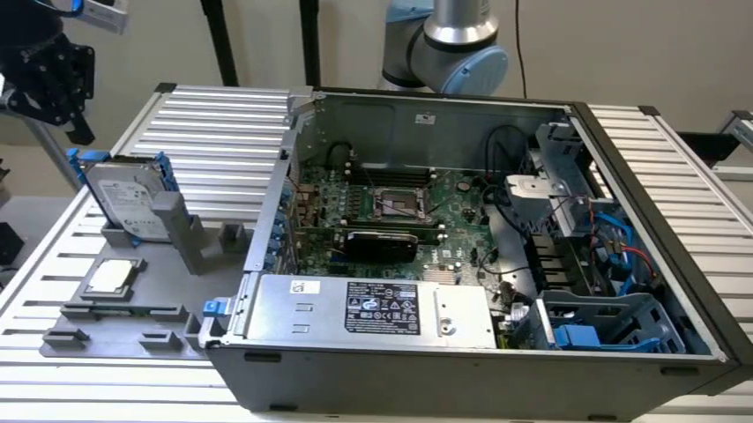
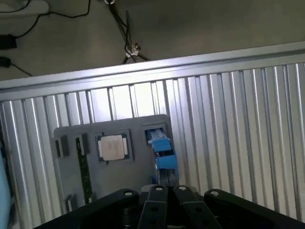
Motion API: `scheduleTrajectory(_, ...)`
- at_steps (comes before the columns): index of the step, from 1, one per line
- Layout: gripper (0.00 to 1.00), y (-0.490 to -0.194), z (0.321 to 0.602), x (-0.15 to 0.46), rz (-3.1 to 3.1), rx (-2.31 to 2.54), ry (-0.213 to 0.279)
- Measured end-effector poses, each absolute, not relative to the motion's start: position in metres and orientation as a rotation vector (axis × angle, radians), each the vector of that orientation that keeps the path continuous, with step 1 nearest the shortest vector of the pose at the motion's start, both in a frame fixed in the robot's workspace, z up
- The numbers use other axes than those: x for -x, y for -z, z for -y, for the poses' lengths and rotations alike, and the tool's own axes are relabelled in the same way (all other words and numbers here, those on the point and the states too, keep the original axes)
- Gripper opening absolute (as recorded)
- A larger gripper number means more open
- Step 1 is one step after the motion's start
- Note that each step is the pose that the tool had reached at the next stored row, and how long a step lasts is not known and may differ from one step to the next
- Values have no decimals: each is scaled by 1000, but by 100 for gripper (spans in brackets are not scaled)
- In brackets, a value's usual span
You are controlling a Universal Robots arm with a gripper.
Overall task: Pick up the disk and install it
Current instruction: 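Pick up the disk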
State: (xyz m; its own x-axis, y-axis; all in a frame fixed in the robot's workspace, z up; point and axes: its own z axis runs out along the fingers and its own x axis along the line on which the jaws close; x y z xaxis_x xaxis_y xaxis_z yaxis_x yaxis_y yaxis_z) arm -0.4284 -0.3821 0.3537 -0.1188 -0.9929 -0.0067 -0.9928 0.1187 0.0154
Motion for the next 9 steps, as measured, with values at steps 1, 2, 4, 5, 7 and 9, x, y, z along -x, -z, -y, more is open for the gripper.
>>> scheduleTrajectory(1, 0, -353, 382, 428, 2327, -2103, 25)
scheduleTrajectory(2, 0, -353, 382, 428, 2308, -2124, 25)
scheduleTrajectory(4, 0, -352, 382, 428, 2268, -2166, 24)
scheduleTrajectory(5, 0, -352, 382, 428, 2249, -2185, 24)
scheduleTrajectory(7, 0, -351, 382, 428, 2223, -2212, 24)
scheduleTrajectory(9, 100, -351, 382, 428, 2213, -2221, 24)
